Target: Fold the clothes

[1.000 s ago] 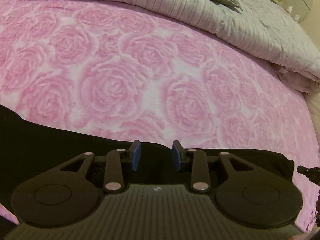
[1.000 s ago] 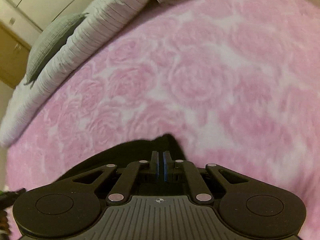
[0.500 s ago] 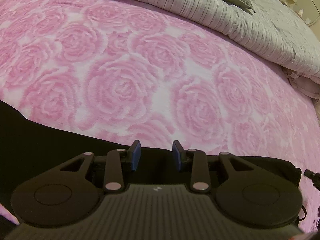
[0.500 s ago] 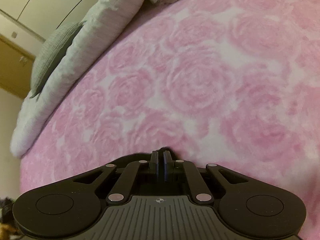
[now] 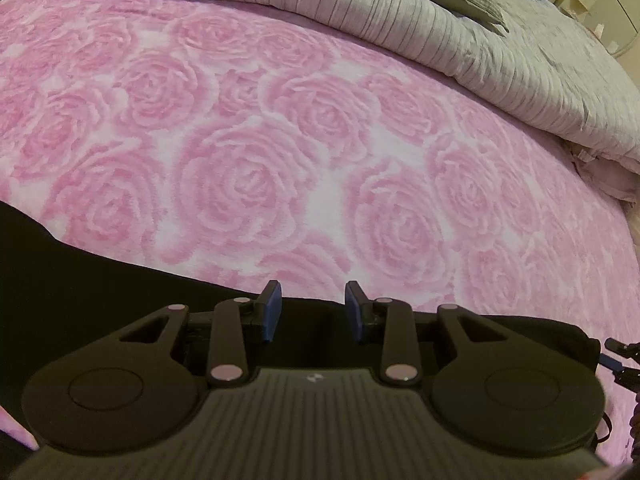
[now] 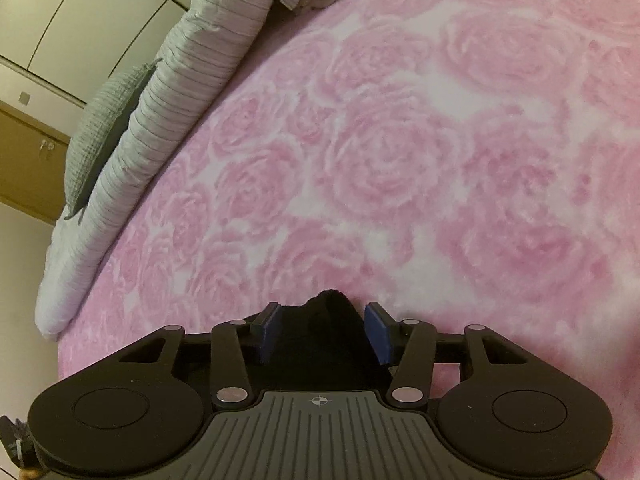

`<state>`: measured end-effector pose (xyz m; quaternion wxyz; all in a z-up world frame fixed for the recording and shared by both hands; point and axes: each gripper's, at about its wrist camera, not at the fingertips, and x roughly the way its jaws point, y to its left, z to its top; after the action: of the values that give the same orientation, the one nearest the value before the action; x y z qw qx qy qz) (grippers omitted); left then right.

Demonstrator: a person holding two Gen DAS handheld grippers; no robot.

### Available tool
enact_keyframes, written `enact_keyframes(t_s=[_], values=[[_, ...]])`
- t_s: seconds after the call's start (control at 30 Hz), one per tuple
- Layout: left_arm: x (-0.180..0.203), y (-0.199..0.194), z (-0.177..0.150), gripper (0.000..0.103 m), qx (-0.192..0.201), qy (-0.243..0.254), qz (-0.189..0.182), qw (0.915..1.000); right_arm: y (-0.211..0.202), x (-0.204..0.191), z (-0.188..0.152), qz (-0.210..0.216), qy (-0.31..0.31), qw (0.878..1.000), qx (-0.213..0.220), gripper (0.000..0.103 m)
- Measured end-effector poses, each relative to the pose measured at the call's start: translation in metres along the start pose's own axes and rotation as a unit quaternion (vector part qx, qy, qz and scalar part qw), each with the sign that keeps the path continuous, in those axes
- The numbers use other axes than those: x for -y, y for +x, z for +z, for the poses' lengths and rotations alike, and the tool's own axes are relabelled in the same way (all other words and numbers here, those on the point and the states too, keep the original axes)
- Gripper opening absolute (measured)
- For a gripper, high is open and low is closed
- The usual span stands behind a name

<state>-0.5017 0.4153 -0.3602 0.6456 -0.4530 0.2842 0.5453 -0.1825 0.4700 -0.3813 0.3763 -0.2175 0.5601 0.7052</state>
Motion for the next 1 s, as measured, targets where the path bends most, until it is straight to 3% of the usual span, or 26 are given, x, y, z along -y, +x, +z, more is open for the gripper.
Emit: enact_keyframes(t_s=[0.1,0.17,0.23,0.3,0.37,0.43,0.57,0.63,0.77,0.87,1.0], values=[[-0.003,0.001,-0.001,0.029,-0.002,-0.005,0.0,1.0,0.009,0.001,0.001,0.001,-0.007,1.0,-0.015,0.047],[-0.005,0.002,-0.002,0.029,-0.004,-0.007,0.001,1.0,0.018,-0.003,0.001,0.002,-0.027,0.999,-0.032,0.019],[-0.006,0.003,-0.003,0.029,-0.006,-0.007,0.001,1.0,0.023,-0.009,0.002,0.006,-0.059,0.998,-0.037,0.009],[-0.007,0.003,-0.004,0.029,-0.005,-0.005,0.001,1.0,0.019,-0.016,0.002,0.011,-0.085,0.996,-0.02,0.005],[-0.007,0.003,-0.005,0.029,-0.002,-0.005,0.0,1.0,0.008,-0.014,0.003,0.016,-0.072,0.997,0.025,0.004],[-0.007,0.004,-0.007,0.029,0.0,-0.007,0.001,1.0,0.001,-0.001,0.0,0.013,-0.017,0.998,0.065,0.004],[-0.009,0.006,-0.01,0.029,-0.007,-0.007,0.004,0.9999,0.01,0.023,-0.012,-0.015,0.079,0.994,0.075,0.008],[-0.01,0.005,-0.012,0.029,-0.007,-0.004,0.005,1.0,0.007,0.024,-0.01,-0.019,0.087,0.992,0.085,0.014],[-0.016,-0.002,-0.017,0.029,-0.004,-0.012,0.012,0.9998,-0.007,0.016,-0.001,-0.045,0.071,0.99,0.113,0.05],[-0.02,-0.011,-0.024,0.029,-0.003,-0.023,0.014,0.9996,-0.025,-0.003,0.004,-0.118,0.014,0.986,0.12,0.05],[-0.024,-0.029,-0.043,0.029,-0.011,-0.031,0.013,0.9994,-0.063,0.013,-0.024,-0.105,0.029,0.989,0.098,0.05]])
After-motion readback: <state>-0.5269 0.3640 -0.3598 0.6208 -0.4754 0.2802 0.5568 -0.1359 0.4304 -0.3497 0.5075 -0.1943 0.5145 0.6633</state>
